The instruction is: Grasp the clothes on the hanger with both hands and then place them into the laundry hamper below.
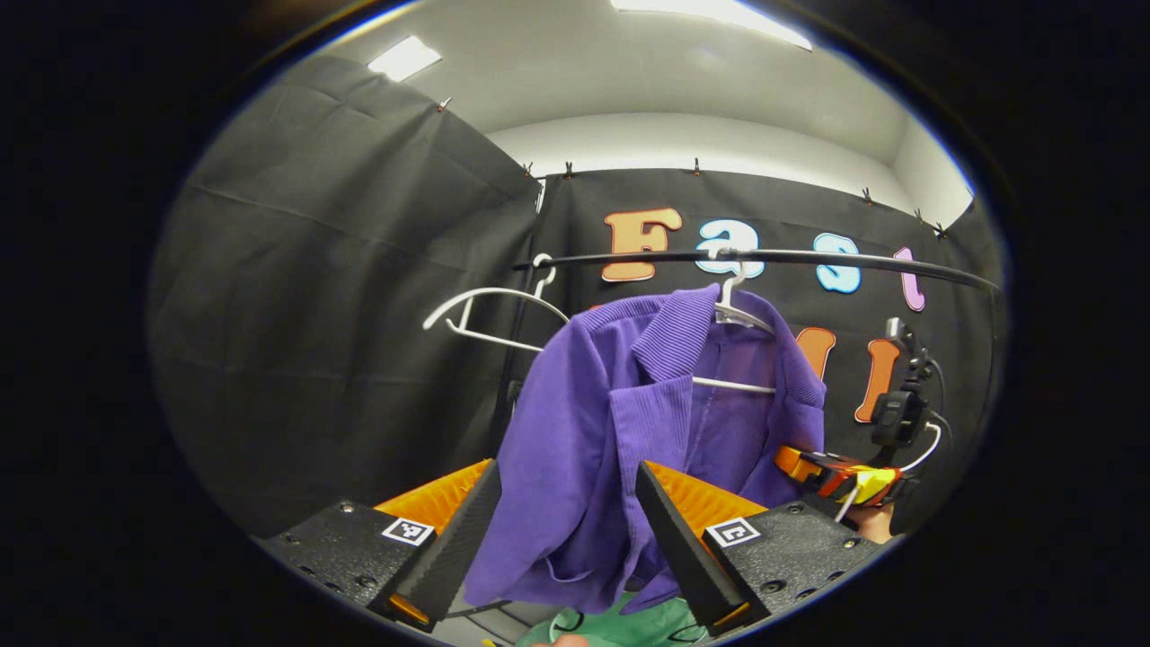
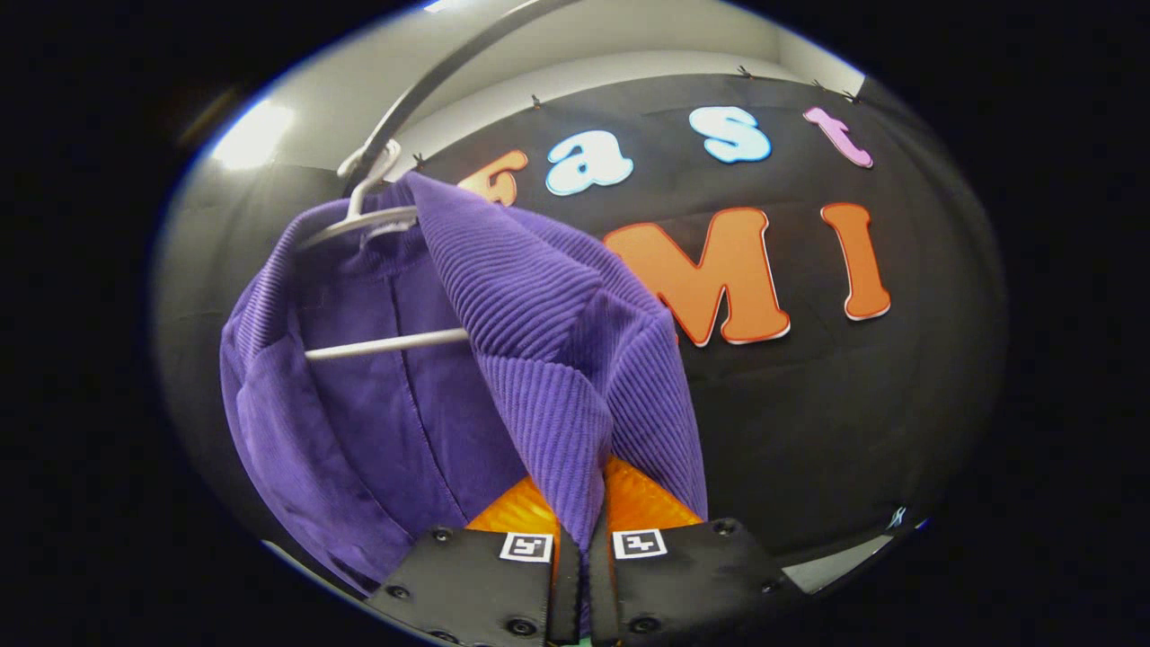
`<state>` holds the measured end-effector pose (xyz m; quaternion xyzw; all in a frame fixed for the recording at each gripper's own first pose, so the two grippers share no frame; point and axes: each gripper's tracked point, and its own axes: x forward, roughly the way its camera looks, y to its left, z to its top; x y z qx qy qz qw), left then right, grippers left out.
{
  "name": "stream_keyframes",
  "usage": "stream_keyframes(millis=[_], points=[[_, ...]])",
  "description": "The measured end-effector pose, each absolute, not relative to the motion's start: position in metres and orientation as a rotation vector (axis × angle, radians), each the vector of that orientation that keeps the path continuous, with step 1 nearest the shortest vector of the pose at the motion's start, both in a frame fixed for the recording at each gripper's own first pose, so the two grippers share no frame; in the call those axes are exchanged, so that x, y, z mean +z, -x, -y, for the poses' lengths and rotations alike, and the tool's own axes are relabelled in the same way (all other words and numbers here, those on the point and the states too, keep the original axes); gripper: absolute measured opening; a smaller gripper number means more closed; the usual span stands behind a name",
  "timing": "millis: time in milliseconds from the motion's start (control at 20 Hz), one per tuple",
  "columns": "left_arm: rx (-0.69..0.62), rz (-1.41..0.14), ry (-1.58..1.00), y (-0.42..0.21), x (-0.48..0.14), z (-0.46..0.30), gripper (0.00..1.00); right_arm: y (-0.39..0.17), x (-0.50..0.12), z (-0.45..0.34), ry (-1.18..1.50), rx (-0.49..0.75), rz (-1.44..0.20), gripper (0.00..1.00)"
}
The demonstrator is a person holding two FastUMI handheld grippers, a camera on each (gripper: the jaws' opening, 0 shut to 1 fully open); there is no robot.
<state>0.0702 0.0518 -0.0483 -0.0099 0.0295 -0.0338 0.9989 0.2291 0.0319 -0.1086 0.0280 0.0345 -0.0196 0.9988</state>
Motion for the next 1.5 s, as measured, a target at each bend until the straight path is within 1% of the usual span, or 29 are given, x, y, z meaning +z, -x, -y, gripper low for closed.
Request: stream_keyframes(millis=[50,100,150,250,300,400,450,500,550,600,750,1000,1100,1200,1500], points=[[-0.078,-0.070,0.032,-0.076,-0.055,-0.041,0.92,-0.219,-0.097,-0.032,-0.043,-0.017,-0.044,0.11],[-0.090,-0.086,0.043,-0.083,-0.064,-0.031,0.92,-0.208,-0.086,-0.030,-0.032,-0.010,-0.025,0.18],[-0.103,-0.098,0.055,-0.092,-0.071,-0.020,0.92,-0.197,-0.075,-0.030,-0.027,0.003,-0.005,0.11],[-0.143,-0.122,0.100,-0.112,-0.084,0.007,0.92,-0.181,-0.053,-0.029,-0.010,0.026,0.026,0.11],[-0.164,-0.132,0.120,-0.121,-0.091,0.019,0.95,-0.176,-0.047,-0.027,0.003,0.035,0.033,0.11],[-0.123,-0.143,0.120,-0.143,-0.103,0.028,0.95,-0.166,-0.038,-0.026,0.017,0.055,0.036,0.11],[-0.088,-0.135,0.110,-0.153,-0.107,0.028,0.91,-0.162,-0.032,-0.027,0.019,0.061,0.045,0.11],[-0.059,-0.126,0.099,-0.164,-0.111,0.028,0.91,-0.158,-0.027,-0.026,0.023,0.066,0.056,0.11],[-0.039,-0.113,0.082,-0.176,-0.115,0.030,0.95,-0.153,-0.023,-0.025,0.028,0.069,0.065,0.11],[-0.020,-0.103,0.055,-0.185,-0.118,0.031,0.91,-0.149,-0.020,-0.024,0.033,0.070,0.072,0.11],[-0.002,-0.071,-0.016,-0.198,-0.120,0.025,0.90,-0.142,-0.015,-0.024,0.049,0.068,0.082,0.11],[-0.041,-0.004,-0.042,-0.170,-0.082,0.001,0.10,-0.145,-0.007,-0.013,0.058,0.020,0.125,0.11],[-0.038,0.029,-0.082,-0.157,-0.052,-0.017,0.07,-0.145,0.001,-0.009,0.060,-0.011,0.153,0.11],[-0.025,0.075,-0.116,-0.152,-0.014,-0.034,0.07,-0.148,0.010,-0.003,0.077,-0.042,0.186,0.11],[0.081,0.228,-0.173,-0.175,0.102,-0.093,0.10,-0.156,0.031,0.005,0.104,-0.089,0.244,0.11]])
